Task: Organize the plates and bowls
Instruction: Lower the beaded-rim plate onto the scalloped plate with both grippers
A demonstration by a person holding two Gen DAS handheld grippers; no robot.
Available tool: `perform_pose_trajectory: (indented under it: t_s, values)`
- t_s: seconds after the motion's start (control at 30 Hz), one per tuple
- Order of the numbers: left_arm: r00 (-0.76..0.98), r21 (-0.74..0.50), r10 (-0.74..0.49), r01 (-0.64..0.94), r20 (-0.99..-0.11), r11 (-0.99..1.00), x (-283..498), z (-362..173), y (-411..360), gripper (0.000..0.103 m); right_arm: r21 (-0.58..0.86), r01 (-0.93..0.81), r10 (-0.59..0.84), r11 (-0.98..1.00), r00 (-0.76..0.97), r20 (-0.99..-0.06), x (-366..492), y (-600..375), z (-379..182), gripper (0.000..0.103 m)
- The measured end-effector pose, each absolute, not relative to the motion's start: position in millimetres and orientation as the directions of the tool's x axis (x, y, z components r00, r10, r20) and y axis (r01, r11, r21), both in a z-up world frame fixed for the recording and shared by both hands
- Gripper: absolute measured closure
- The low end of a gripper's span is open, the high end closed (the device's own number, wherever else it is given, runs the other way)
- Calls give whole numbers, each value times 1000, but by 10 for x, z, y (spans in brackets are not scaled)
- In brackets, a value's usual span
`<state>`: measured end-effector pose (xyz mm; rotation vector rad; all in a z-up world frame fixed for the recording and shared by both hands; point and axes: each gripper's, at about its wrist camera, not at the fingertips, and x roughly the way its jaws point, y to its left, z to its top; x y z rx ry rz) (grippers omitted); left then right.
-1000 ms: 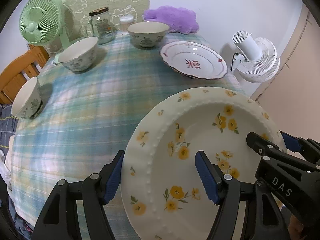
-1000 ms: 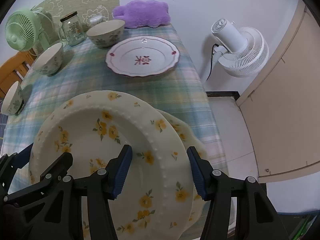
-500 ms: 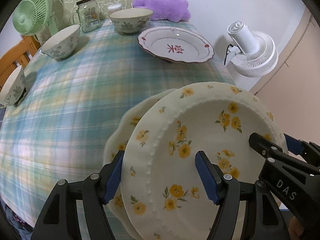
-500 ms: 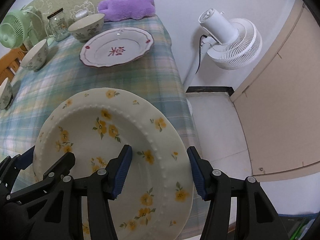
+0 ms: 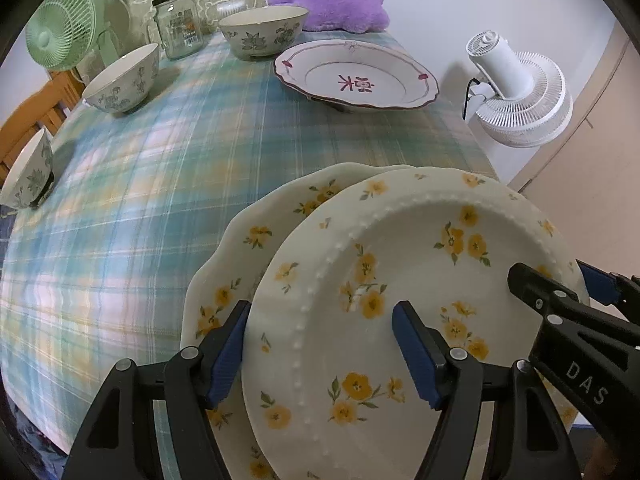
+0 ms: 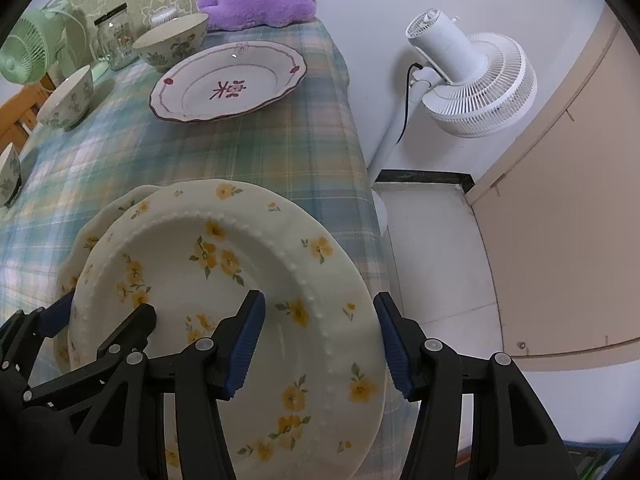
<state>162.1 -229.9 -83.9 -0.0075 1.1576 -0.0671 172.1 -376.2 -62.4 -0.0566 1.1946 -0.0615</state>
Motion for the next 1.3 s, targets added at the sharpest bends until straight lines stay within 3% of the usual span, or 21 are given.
perform_pose_trajectory:
  t_s: [0.47,0.67,0.77,0.87,0.97,1.3]
  values:
    - [406,43,28,28,-913,999,1676,-787,-2400,28,-59,-1,-54,998,373,-926,1680,-3808,-617,46]
    - [390,80,39,88,-920,993,1622,-748,-2458,22,-35,18,-40,999,397,-917,1599,-3925,-502,46]
    - [397,74,31,91,-917,993,1591,-702,-2401,21,-40,10,-41,999,405,-913,1569,-3941,-448,49]
    - [391,54,14,92,-920,994,1573,-669,-2352,21,-25,8,-26,1000,385,-923,1574,-3941,-484,62]
    - [384,40,-1,98,-923,994,1560,-653,-2339,21,-14,-5,-11,1000,356,-934,1582,-3902,-553,69]
    - [370,32,4,72,-929,997,1542,-674,-2291,21,-17,-35,-4,999,347,-938,1637,-3782,-637,68]
